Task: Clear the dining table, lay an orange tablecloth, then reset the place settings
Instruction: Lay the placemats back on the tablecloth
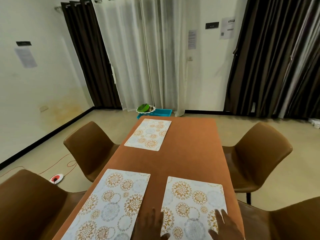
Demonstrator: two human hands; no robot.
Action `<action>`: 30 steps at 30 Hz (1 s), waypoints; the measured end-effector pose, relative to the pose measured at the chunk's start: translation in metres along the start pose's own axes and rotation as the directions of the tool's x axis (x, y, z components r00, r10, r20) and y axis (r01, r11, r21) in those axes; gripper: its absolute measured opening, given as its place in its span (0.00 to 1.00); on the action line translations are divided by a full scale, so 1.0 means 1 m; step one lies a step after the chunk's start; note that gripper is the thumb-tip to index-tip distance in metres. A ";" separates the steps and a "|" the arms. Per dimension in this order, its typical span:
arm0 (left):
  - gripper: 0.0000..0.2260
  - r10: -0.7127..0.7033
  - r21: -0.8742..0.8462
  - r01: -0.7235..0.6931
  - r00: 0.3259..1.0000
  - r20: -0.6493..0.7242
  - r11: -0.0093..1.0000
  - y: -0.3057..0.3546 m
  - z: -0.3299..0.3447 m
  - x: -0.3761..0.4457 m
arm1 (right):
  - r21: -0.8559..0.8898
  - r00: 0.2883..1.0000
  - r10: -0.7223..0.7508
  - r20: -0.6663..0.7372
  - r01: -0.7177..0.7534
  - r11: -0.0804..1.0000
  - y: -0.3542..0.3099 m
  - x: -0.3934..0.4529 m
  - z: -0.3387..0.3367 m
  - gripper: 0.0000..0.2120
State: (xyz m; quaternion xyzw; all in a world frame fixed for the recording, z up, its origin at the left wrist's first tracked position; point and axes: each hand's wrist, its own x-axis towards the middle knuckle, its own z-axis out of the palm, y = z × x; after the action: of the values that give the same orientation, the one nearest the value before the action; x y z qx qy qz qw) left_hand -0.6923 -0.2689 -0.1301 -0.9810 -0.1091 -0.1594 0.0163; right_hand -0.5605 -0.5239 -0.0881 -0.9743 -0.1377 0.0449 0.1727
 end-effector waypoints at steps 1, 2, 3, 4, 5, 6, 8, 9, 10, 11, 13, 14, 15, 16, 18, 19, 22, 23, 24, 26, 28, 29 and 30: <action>0.39 0.036 0.004 -0.036 0.999 0.026 0.999 0.014 -0.027 0.020 | -0.032 0.966 0.073 0.247 -0.067 0.997 -0.007 0.002 -0.007 0.56; 0.39 0.019 -0.150 -0.004 0.995 0.100 0.989 0.014 -0.061 0.035 | -0.085 0.944 0.110 0.311 -0.087 0.993 -0.015 -0.004 -0.014 0.53; 0.39 0.058 -0.167 -0.050 0.998 0.040 0.985 0.015 -0.068 0.040 | -0.185 0.941 0.121 0.317 -0.064 0.981 -0.015 -0.011 -0.015 0.50; 0.39 0.077 -0.132 -0.068 0.995 0.065 0.989 0.020 -0.075 0.053 | -0.207 0.960 0.093 0.264 -0.038 0.978 -0.014 -0.011 -0.019 0.49; 0.38 0.149 -0.086 -0.148 0.989 0.007 0.985 0.025 -0.074 0.052 | -0.216 0.975 0.070 0.212 -0.023 0.976 -0.017 -0.012 -0.028 0.49; 0.36 0.149 -0.101 -0.141 0.985 0.081 0.985 0.033 -0.090 0.049 | -0.228 0.984 0.052 0.172 -0.012 0.974 -0.025 -0.017 -0.043 0.48; 0.33 0.192 -0.089 -0.182 0.974 0.117 0.979 0.044 -0.104 0.058 | -0.250 0.995 0.011 0.097 0.013 0.968 -0.035 -0.025 -0.069 0.50; 0.33 0.217 -0.076 -0.208 0.968 0.126 0.975 0.049 -0.114 0.065 | -0.269 0.999 -0.002 0.049 0.015 0.963 -0.038 -0.032 -0.084 0.49; 0.34 0.251 -0.064 -0.243 0.952 0.175 0.968 0.054 -0.122 0.069 | -0.289 1.000 -0.001 0.008 0.003 0.957 -0.039 -0.040 -0.096 0.47; 0.35 0.293 -0.063 -0.286 0.930 0.221 0.956 0.057 -0.127 0.076 | -0.304 0.999 0.002 -0.035 -0.013 0.953 -0.040 -0.043 -0.109 0.45; 0.36 0.347 -0.124 -0.326 0.905 0.246 0.937 0.064 -0.118 0.080 | -0.295 0.995 0.037 -0.091 -0.062 0.954 -0.029 -0.055 -0.121 0.42; 0.36 0.354 -0.118 -0.335 0.902 0.247 0.935 0.067 -0.117 0.083 | -0.292 0.992 0.050 -0.114 -0.082 0.953 -0.022 -0.060 -0.125 0.41; 0.36 0.373 -0.114 -0.356 0.892 0.253 0.928 0.071 -0.116 0.081 | -0.298 0.989 0.076 -0.130 -0.112 0.948 -0.014 -0.069 -0.126 0.41; 0.36 0.396 -0.115 -0.379 0.881 0.258 0.918 0.075 -0.116 0.079 | -0.296 0.985 0.100 -0.143 -0.139 0.945 -0.007 -0.076 -0.128 0.40; 0.36 0.438 -0.138 -0.415 0.851 0.289 0.899 0.085 -0.112 0.065 | -0.285 0.978 0.158 -0.133 -0.191 0.939 0.009 -0.098 -0.125 0.40; 0.36 0.450 -0.136 -0.430 0.845 0.288 0.893 0.088 -0.110 0.058 | -0.280 0.978 0.166 -0.130 -0.197 0.940 0.015 -0.106 -0.123 0.39; 0.36 0.479 -0.157 -0.453 0.827 0.294 0.878 0.115 -0.110 0.046 | -0.269 0.970 0.209 -0.122 -0.235 0.934 0.041 -0.131 -0.123 0.38; 0.36 0.494 -0.149 -0.471 0.818 0.295 0.870 0.127 -0.111 0.042 | -0.266 0.968 0.223 -0.117 -0.247 0.932 0.051 -0.139 -0.125 0.38; 0.36 0.507 -0.141 -0.488 0.811 0.293 0.861 0.139 -0.111 0.038 | -0.263 0.967 0.231 -0.110 -0.252 0.931 0.061 -0.146 -0.127 0.38; 0.36 0.520 -0.126 -0.507 0.801 0.296 0.853 0.158 -0.112 0.036 | -0.250 0.967 0.233 -0.105 -0.252 0.935 0.076 -0.154 -0.130 0.38; 0.35 0.535 -0.141 -0.517 0.797 0.281 0.844 0.193 -0.116 0.034 | -0.237 0.963 0.239 -0.124 -0.263 0.935 0.107 -0.166 -0.143 0.38; 0.35 0.537 -0.161 -0.513 0.798 0.274 0.843 0.211 -0.118 0.034 | -0.234 0.961 0.245 -0.130 -0.270 0.934 0.122 -0.171 -0.149 0.38; 0.35 0.540 -0.170 -0.512 0.799 0.265 0.842 0.243 -0.121 0.034 | -0.225 0.956 0.255 -0.142 -0.282 0.933 0.148 -0.178 -0.161 0.38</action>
State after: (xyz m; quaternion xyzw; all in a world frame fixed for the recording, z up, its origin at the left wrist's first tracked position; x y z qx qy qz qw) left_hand -0.6447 -0.5069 -0.0033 -0.9848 0.1736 -0.0012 -0.0009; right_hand -0.6715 -0.7600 0.0177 -0.9987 0.0022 -0.0031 0.0517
